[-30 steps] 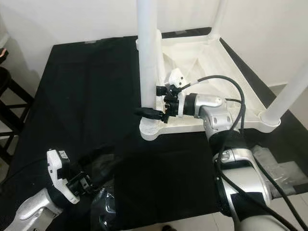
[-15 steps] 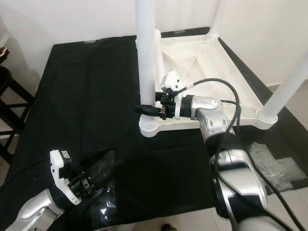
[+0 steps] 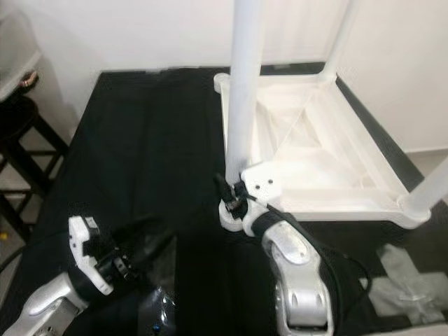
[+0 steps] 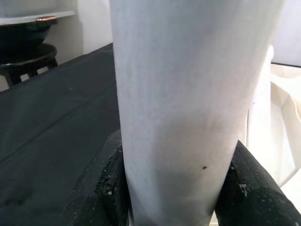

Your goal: Building children table

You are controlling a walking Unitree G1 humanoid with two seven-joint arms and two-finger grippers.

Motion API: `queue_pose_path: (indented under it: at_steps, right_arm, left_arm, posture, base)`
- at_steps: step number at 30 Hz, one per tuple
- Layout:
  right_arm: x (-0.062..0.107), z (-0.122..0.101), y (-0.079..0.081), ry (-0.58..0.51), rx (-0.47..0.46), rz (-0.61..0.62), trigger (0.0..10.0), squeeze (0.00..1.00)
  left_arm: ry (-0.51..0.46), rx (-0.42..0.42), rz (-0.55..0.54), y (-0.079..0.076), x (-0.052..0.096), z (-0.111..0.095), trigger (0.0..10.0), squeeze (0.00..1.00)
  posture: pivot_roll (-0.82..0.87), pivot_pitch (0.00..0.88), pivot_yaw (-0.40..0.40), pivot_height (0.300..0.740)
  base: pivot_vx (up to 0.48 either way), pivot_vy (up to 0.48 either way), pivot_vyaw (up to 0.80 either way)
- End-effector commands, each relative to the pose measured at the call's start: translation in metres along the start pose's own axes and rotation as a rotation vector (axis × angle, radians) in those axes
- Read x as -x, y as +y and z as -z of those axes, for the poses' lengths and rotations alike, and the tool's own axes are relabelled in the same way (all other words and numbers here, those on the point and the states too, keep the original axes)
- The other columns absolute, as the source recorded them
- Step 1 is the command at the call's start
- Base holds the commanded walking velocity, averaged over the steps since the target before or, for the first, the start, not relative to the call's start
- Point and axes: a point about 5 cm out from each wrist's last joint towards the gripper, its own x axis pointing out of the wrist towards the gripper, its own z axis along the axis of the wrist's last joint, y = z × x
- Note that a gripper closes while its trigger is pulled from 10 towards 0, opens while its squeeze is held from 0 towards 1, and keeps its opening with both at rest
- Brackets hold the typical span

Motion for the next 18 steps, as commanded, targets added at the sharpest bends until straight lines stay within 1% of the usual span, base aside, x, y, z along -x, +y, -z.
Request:
queue_pose_path:
  at_steps: [1,2,3,4,5,6,7,8,10,11,12,13,14,15,16,18]
  right_arm:
    - [0.005,0.043,-0.008,0.256,-0.052,0.050,0.0,0.00]
    - [0.005,0.043,-0.008,0.256,-0.052,0.050,0.0,0.00]
    - [0.004,0.040,-0.004,0.263,-0.054,0.026,10.0,0.00]
    - [0.004,0.038,0.000,0.269,-0.055,0.010,10.0,0.00]
    - [0.002,0.034,0.003,0.264,-0.071,-0.033,10.0,0.57]
    - [0.002,0.031,0.007,0.266,-0.084,-0.042,10.0,0.57]
    - [0.000,0.024,0.007,0.249,-0.112,-0.067,10.0,1.00]
    - [-0.002,0.020,0.008,0.238,-0.132,-0.083,10.0,1.00]
    - [-0.009,0.002,0.005,0.145,-0.143,-0.160,10.0,1.00]
    - [-0.010,-0.002,0.005,0.122,-0.141,-0.179,10.0,1.00]
    - [-0.012,-0.013,0.004,0.044,-0.109,-0.282,10.0,1.00]
    - [-0.013,-0.020,0.001,-0.007,-0.041,-0.375,10.0,0.56]
    - [-0.013,-0.024,-0.001,-0.037,0.009,-0.438,10.0,0.56]
    - [-0.013,-0.026,-0.006,-0.048,0.063,-0.513,10.0,0.00]
    - [-0.014,-0.025,-0.011,-0.038,0.095,-0.549,10.0,0.00]
    - [-0.014,-0.025,-0.014,-0.029,0.108,-0.570,10.0,0.00]
  left_arm:
    - [0.018,0.005,-0.003,0.001,0.003,0.005,10.0,0.00]
    - [0.018,0.005,-0.003,0.001,0.003,0.005,10.0,0.00]
    - [0.020,0.005,-0.001,0.002,0.003,0.006,10.0,0.00]
    - [0.021,0.006,0.000,0.002,0.003,0.006,10.0,0.00]
    - [0.022,0.008,0.003,0.002,0.003,0.006,10.0,0.00]
    - [0.021,0.009,0.005,0.002,0.003,0.006,10.0,0.00]
    - [0.022,0.010,0.007,0.002,0.002,0.006,10.0,0.00]
    - [0.022,0.012,0.009,0.002,0.002,0.006,10.0,0.00]
    - [0.020,0.013,0.013,0.001,0.001,0.006,10.0,0.00]
    - [0.020,0.013,0.014,0.001,0.001,0.006,10.0,0.00]
    - [0.018,0.014,0.014,0.001,0.001,0.006,10.0,0.00]
    - [0.015,0.015,0.015,0.001,0.000,0.006,10.0,0.00]
    - [0.013,0.016,0.015,0.001,0.000,0.006,10.0,0.00]
    - [0.012,0.017,0.016,0.001,-0.001,0.006,10.0,0.00]
    - [0.011,0.017,0.017,0.000,-0.002,0.006,10.0,0.00]
    - [0.011,0.016,0.018,0.000,-0.002,0.006,10.0,0.00]
  posture:
    - [0.02,0.139,0.017,0.740]
    - [0.02,0.139,0.017,0.740]
    - [0.02,0.136,0.020,0.740]
    - [0.02,0.136,0.020,0.740]
    - [0.02,0.135,0.022,0.740]
    - [0.02,0.135,0.024,0.740]
    - [0.03,0.138,0.025,0.740]
    - [0.03,0.138,0.025,0.740]
    - [0.03,0.140,0.026,0.740]
    - [0.03,0.140,0.026,0.740]
    - [0.03,0.144,0.025,0.740]
    - [0.03,0.146,0.032,0.740]
    - [0.03,0.146,0.032,0.740]
    - [0.03,0.148,0.032,0.740]
    - [0.03,0.148,0.031,0.740]
    - [0.03,0.148,0.031,0.740]
  base:
    - [0.000,0.000,0.00]
    - [0.000,0.000,0.00]
    - [0.000,0.000,0.00]
    - [0.000,0.000,0.00]
    - [0.000,0.000,0.00]
    - [0.000,0.000,0.00]
    - [0.000,0.000,0.00]
    - [0.000,0.000,0.00]
    - [0.000,0.000,0.00]
    - [0.000,0.000,0.00]
    - [0.000,0.000,0.00]
    - [0.000,0.000,0.00]
    - [0.000,0.000,0.00]
    - [0.000,0.000,0.00]
    - [0.000,0.000,0.00]
    - [0.000,0.000,0.00]
